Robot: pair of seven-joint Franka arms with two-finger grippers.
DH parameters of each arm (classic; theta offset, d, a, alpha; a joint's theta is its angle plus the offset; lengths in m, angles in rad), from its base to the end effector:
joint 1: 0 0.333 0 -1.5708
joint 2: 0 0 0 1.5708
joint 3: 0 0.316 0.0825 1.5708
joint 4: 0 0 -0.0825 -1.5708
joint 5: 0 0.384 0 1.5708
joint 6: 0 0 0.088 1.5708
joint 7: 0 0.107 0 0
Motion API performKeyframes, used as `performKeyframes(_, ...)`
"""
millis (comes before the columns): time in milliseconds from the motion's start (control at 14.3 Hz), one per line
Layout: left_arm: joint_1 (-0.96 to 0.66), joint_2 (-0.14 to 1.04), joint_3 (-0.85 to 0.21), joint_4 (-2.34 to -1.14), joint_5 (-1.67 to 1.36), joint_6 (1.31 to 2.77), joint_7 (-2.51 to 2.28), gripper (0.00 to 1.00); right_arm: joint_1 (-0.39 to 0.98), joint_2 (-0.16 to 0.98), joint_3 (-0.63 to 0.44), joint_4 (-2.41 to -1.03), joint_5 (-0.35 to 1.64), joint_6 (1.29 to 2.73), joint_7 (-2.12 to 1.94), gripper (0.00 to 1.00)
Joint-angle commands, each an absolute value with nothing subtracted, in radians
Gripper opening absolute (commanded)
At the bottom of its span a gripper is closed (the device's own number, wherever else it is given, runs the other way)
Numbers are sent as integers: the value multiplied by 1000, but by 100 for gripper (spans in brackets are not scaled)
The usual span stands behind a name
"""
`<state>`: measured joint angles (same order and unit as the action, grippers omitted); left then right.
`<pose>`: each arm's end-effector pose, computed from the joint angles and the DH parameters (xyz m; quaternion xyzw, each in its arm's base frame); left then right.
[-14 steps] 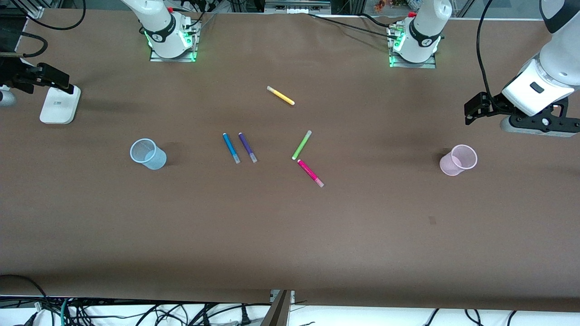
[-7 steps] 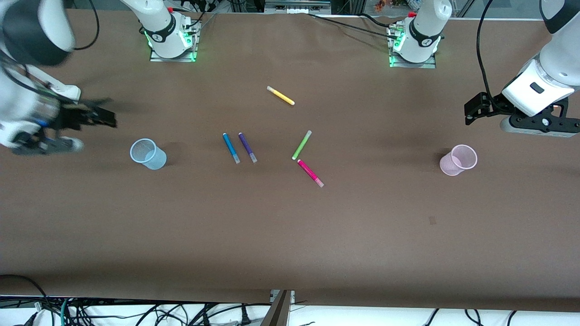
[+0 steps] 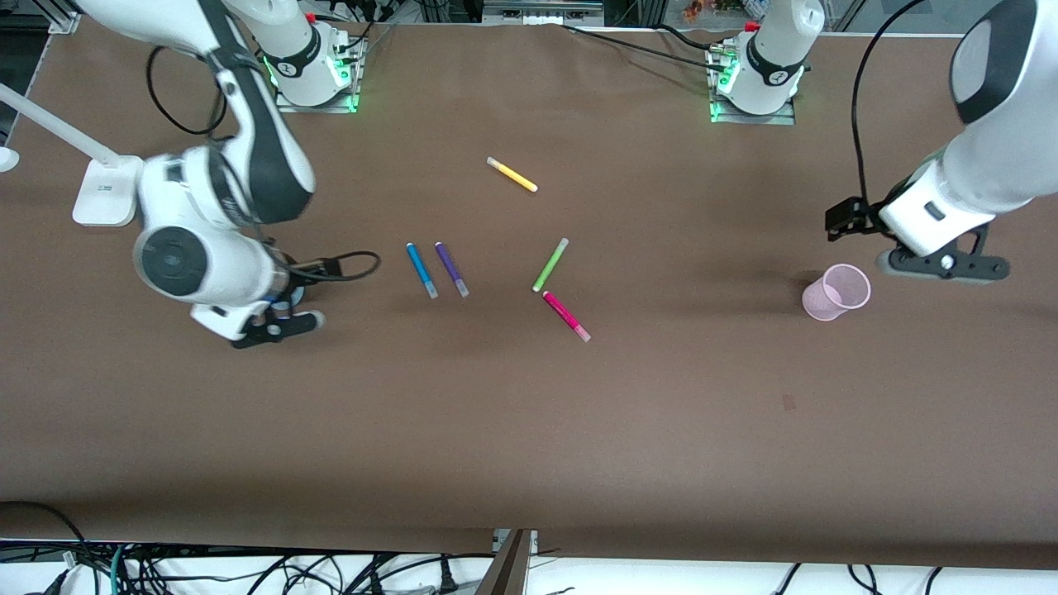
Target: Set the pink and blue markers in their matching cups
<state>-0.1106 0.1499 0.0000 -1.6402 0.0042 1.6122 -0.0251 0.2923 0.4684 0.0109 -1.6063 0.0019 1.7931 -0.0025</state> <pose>0.5856 -0.0646 0.5092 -0.9951 0.0428 0.0885 0.0081 0.6178 0.1926 0.3373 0.9786 0.1502 -0.1392 0.0176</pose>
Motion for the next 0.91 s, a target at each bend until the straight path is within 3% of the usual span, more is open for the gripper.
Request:
performKeyframes(0,-123,236,2,-1603,-101,1647,-160,100,365,521,3,-1634,11,1871,9,100)
performKeyframes(419,-224,429,-3,-1579,-218,1868,-532,100,474,672,3,-1632,12,2022,11,100)
performKeyframes(837,-452,662,-2,-1454,-212,2041,-952,100,506,713,3,-1632,9,2086,95,100)
